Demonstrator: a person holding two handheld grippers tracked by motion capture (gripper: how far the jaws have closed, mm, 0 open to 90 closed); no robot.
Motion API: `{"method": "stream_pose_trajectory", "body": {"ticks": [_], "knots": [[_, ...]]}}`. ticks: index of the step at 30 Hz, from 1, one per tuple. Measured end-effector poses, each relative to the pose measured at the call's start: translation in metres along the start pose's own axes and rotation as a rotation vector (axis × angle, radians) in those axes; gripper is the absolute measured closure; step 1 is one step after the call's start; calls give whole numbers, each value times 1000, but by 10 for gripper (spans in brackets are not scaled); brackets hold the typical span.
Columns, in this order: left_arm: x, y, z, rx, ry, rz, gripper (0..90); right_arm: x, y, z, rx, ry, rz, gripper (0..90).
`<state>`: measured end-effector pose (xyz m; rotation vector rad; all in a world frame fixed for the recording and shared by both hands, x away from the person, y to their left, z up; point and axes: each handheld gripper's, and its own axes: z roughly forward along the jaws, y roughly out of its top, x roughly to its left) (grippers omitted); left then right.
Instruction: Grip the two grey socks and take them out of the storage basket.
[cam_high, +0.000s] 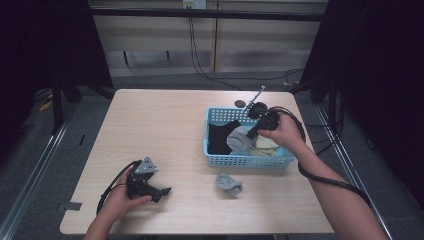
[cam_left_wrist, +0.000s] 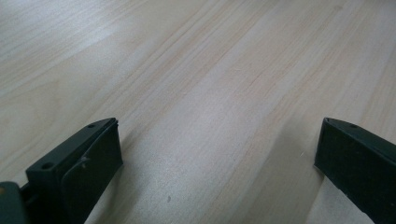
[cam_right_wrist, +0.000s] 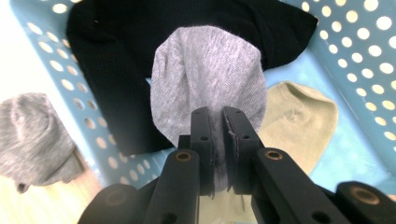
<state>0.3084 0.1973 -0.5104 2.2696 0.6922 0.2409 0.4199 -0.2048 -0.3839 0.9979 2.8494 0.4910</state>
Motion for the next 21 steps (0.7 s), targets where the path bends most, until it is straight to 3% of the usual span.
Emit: {"method": "stream_pose_trajectory", "body": {"ticks": [21], "knots": [[0, 0, 0, -1, 3, -1, 0, 12, 2, -32, -26, 12, -34, 831]]}}
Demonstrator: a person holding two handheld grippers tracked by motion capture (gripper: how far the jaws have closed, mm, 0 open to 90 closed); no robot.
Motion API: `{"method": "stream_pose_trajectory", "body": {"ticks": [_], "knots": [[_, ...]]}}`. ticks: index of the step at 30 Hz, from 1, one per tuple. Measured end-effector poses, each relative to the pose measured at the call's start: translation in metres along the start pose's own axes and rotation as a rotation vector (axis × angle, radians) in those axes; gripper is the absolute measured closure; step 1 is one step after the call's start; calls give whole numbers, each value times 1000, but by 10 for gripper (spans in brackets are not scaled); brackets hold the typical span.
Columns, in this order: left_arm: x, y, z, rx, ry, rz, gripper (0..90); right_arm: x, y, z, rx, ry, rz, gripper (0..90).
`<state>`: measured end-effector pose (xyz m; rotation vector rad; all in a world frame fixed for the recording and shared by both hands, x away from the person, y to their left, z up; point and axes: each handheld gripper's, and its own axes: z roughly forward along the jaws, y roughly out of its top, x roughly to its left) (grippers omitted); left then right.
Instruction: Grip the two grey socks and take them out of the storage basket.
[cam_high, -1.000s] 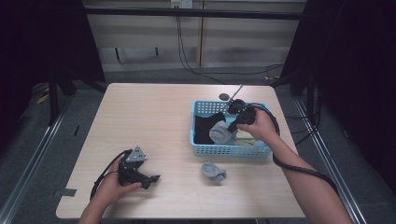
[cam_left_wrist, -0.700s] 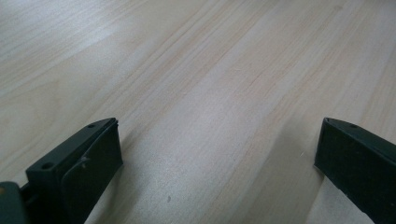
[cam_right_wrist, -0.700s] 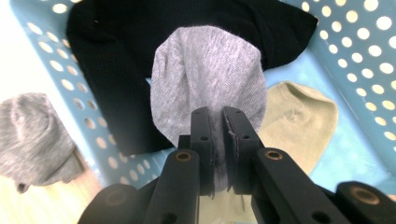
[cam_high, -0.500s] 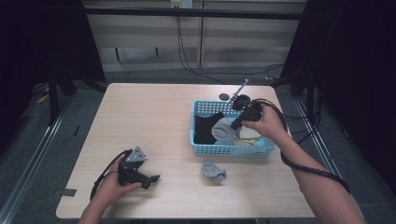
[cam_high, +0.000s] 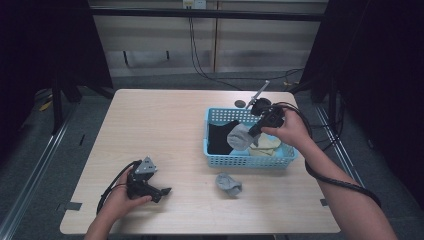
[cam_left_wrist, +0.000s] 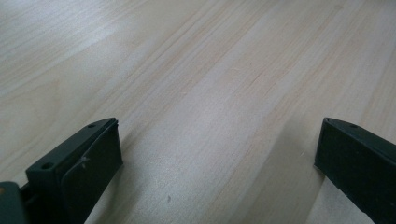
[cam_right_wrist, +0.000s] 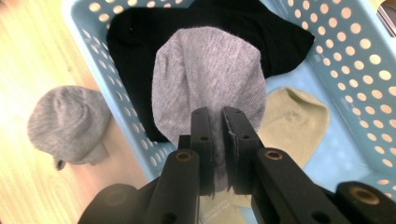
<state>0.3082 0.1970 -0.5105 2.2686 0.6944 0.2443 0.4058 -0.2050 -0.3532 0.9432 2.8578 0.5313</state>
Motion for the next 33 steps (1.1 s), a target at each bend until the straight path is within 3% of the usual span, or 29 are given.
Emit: {"method": "stream_pose_trajectory", "body": {"ticks": [18, 33], "knots": [[0, 0, 0, 2, 1, 5, 0, 19, 7, -20, 3, -2, -62, 831], [0, 0, 0, 2, -2, 5, 0, 51, 17, -36, -8, 20, -159, 831]]}}
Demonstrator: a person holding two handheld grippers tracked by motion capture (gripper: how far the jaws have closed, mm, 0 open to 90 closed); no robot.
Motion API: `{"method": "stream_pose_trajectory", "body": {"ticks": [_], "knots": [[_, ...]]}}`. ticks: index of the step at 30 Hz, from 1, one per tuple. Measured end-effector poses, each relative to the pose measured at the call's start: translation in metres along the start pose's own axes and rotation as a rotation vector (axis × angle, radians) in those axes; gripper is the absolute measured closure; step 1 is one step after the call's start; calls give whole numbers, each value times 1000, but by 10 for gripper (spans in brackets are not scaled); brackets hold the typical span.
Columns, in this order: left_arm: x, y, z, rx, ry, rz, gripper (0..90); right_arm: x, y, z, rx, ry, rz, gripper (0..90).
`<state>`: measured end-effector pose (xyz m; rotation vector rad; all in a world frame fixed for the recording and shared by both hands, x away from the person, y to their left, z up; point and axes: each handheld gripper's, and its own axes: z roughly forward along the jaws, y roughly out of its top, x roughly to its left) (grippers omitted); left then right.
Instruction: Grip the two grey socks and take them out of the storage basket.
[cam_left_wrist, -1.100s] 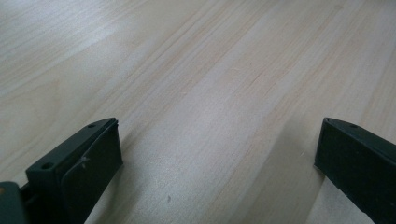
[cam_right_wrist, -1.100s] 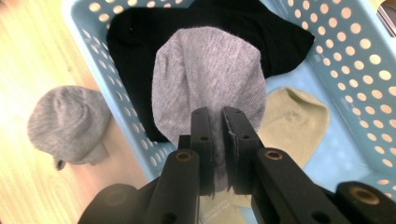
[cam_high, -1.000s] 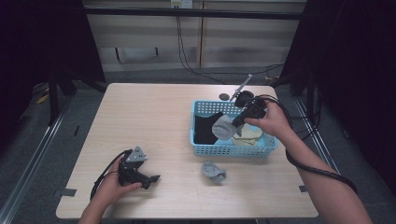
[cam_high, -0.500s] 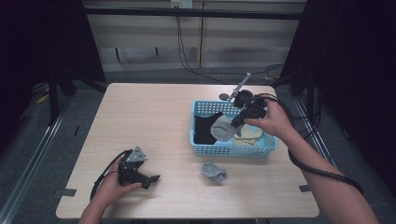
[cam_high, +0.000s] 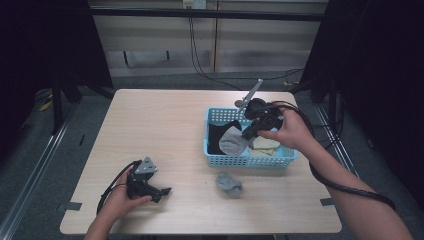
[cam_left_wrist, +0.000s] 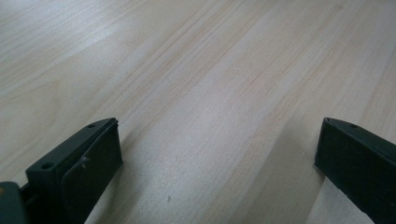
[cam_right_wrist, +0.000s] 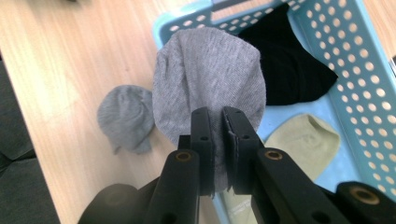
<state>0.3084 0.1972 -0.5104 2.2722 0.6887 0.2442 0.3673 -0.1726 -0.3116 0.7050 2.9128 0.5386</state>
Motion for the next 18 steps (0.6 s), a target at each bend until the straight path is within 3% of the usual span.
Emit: {"method": "stream_pose_trajectory", "body": {"ticks": [18], "knots": [[0, 0, 0, 2, 1, -3, 0, 39, 13, 7, -42, 72, -103, 831]]}}
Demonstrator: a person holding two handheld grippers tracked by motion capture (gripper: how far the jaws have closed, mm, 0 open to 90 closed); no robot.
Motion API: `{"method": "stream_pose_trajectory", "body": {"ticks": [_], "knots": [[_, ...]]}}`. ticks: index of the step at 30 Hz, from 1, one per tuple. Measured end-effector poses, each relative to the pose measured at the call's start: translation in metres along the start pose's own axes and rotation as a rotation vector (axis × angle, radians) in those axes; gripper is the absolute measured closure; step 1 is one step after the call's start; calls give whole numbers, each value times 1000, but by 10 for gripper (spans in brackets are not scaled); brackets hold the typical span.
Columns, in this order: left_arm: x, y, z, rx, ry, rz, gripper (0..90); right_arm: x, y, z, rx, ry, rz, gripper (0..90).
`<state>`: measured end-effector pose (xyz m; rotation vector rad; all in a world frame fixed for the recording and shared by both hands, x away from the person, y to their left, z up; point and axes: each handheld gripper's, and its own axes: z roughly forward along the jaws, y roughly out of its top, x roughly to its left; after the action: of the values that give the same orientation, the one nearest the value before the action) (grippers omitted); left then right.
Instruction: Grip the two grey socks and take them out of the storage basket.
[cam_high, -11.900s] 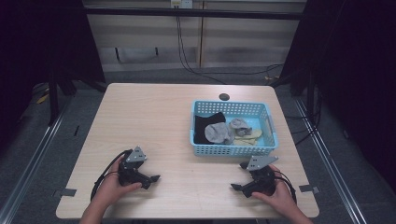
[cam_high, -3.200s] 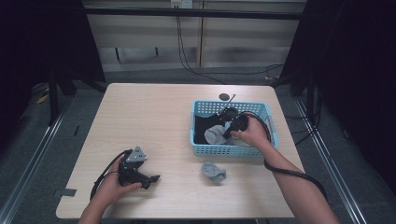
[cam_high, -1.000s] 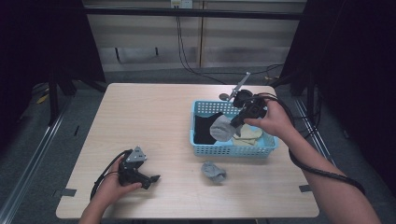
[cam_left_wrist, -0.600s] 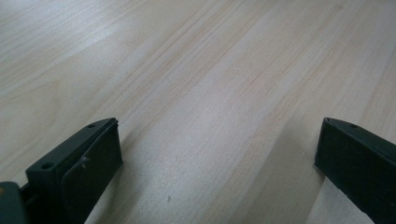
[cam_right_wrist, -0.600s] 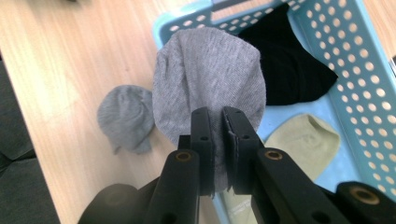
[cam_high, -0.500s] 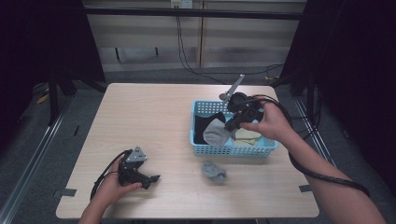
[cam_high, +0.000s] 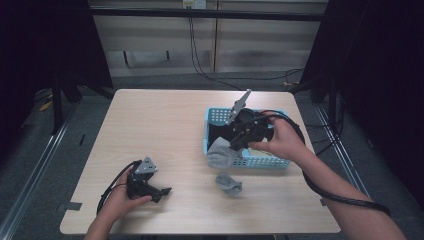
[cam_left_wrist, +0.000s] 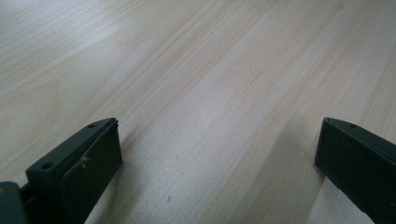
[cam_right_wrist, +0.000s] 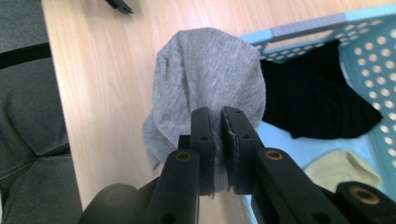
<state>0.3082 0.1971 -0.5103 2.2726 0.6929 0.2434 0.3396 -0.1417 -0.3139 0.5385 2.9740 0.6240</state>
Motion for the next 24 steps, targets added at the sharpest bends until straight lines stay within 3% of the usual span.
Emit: {"method": "stream_pose_trajectory", "body": {"ticks": [10, 24], "knots": [[0, 0, 0, 1, 0, 2, 0, 23, 8, 16, 16, 43, -48, 830], [1, 0, 0, 7, -1, 9, 0, 39, 14, 42, 47, 100, -110, 828]]}}
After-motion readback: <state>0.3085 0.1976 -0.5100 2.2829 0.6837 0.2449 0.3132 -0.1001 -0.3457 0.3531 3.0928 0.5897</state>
